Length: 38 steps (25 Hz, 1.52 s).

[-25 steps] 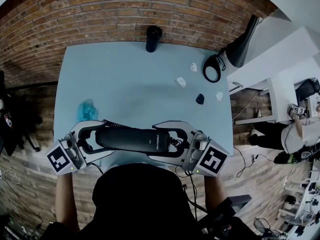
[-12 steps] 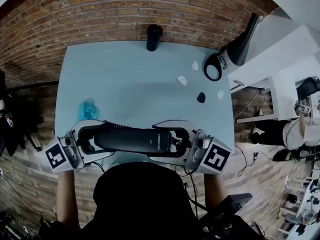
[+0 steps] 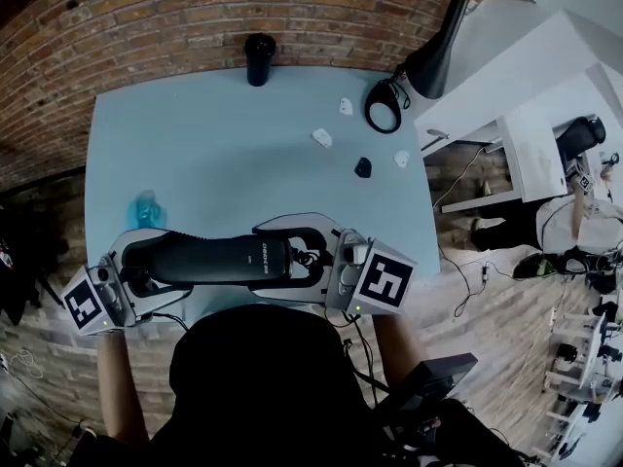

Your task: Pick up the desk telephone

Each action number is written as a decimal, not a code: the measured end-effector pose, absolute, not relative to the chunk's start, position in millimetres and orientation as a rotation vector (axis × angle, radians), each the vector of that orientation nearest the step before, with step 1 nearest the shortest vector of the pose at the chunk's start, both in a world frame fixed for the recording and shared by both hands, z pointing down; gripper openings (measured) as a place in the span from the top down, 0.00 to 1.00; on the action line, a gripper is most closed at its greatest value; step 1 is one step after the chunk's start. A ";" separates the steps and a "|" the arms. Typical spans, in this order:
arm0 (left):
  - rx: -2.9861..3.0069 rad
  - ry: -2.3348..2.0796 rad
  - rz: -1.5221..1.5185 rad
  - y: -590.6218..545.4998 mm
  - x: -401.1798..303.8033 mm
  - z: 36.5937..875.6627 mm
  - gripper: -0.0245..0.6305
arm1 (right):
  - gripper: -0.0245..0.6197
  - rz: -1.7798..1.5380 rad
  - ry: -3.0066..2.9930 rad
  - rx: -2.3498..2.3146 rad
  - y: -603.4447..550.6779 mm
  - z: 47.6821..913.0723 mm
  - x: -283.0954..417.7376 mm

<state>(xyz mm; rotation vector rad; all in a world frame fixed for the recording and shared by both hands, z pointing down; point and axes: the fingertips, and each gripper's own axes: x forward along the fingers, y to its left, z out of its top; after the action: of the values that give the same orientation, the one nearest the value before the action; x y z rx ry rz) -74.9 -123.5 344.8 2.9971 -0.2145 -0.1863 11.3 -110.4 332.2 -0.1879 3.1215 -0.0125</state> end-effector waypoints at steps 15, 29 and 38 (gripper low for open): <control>2.997 -0.134 -0.117 -118.1 -65.2 353.6 0.49 | 0.52 -0.041 3.154 -0.170 -108.7 341.6 7.5; 3.011 -0.118 -0.087 -116.8 -57.5 358.3 0.49 | 0.52 -0.100 3.169 -0.188 -108.8 352.6 9.6; 3.005 -0.116 -0.054 -116.3 -53.9 364.9 0.49 | 0.52 -0.020 3.188 -0.164 -107.7 355.4 7.2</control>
<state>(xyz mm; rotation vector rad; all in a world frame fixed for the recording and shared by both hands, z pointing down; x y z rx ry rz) -53.9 -116.3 364.9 3.0048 -0.1158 -0.0544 7.2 -107.7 355.4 -0.1643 3.1885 -0.0204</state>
